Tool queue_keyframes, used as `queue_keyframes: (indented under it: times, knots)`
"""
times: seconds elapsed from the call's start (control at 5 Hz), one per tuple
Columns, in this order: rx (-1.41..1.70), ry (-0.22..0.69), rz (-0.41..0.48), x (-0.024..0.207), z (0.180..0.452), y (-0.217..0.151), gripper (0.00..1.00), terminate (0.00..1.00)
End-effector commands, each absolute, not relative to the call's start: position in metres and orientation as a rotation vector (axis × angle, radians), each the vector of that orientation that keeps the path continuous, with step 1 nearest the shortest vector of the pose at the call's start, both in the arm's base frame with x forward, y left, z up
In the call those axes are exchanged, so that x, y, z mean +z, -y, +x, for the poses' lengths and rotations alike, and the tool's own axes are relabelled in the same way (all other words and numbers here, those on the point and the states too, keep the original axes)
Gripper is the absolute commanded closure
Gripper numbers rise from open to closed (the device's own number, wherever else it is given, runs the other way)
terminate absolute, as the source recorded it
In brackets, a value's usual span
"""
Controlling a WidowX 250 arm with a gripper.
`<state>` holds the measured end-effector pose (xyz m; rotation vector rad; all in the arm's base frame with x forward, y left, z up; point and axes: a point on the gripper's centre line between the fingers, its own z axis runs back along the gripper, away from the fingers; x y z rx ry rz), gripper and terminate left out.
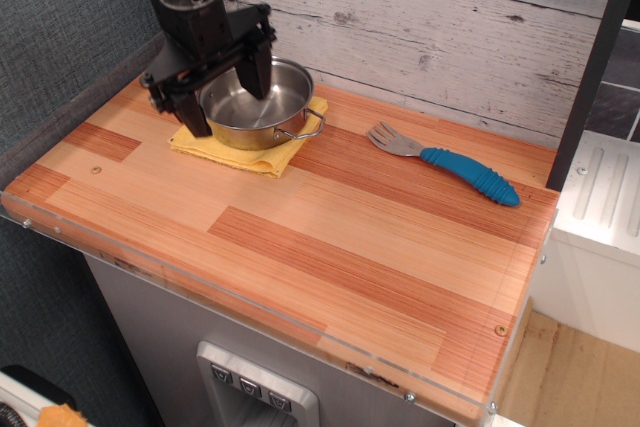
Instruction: PICK UP THE VESSAL AND AND PUT NEAR YELLOW TOWEL
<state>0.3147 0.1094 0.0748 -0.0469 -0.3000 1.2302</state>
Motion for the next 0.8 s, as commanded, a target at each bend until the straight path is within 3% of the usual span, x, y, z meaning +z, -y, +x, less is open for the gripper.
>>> queue_keyframes:
  times: [0.0,0.4,0.6]
  knots:
    - [1.266,0.263,-0.005,0.058,0.329,-0.132,0.00,0.00]
    - [1.280,0.245,-0.058,0.044,0.326,-0.136,0.00,0.00]
    - [1.276,0.249,-0.049,0.041,0.326,-0.136,1.00,0.00]
